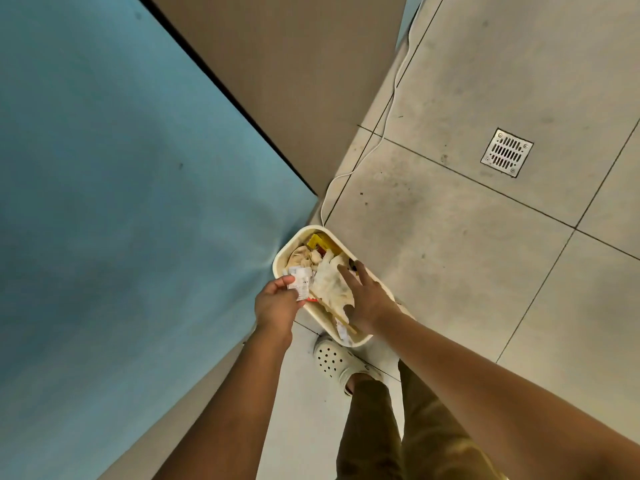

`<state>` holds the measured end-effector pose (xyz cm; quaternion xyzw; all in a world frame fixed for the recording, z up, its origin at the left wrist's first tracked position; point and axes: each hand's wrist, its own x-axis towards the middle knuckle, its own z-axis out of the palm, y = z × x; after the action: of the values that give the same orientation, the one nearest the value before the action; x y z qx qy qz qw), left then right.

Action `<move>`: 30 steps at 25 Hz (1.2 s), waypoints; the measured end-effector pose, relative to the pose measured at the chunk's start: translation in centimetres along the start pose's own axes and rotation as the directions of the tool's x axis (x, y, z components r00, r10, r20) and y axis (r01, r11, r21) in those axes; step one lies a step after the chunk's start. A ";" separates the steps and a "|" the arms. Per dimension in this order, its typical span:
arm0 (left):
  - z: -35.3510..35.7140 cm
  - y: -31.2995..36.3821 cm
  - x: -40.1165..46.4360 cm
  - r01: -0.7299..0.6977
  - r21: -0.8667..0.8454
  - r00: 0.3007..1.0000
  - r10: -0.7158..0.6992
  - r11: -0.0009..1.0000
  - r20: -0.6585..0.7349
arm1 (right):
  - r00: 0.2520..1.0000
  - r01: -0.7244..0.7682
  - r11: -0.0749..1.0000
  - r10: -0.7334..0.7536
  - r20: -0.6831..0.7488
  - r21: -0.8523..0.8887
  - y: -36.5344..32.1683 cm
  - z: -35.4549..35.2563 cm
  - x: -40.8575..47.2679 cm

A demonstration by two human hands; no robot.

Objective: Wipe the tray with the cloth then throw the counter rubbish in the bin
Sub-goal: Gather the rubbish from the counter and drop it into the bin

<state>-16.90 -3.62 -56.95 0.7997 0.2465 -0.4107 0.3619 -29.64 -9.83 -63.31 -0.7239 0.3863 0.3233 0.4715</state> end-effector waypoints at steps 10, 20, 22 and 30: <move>0.6 -4.2 2.1 -0.018 0.222 0.997 0.002 0.975 0.074 | 0.968 0.251 0.788 -0.192 0.164 -0.562 3.4 2.8 -0.7; 2.3 -7.3 7.4 -0.521 0.831 0.804 0.214 -0.195 0.555 | 0.984 0.124 0.801 -0.025 0.175 -0.586 4.0 4.8 4.7; 1.4 -7.1 6.3 -0.516 0.853 0.809 0.280 -0.082 0.517 | 0.993 0.097 0.854 -0.048 0.108 -0.511 3.5 4.4 2.9; -3.3 -5.3 -2.6 -0.412 0.787 0.899 0.343 0.459 0.271 | 1.000 -0.001 0.969 -0.004 -0.021 -0.248 0.7 0.0 -6.3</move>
<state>-20.38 2.04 -55.49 0.8922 -0.1733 -0.4157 0.0322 -33.37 -8.41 -58.39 -0.7808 0.3472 0.3610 0.3734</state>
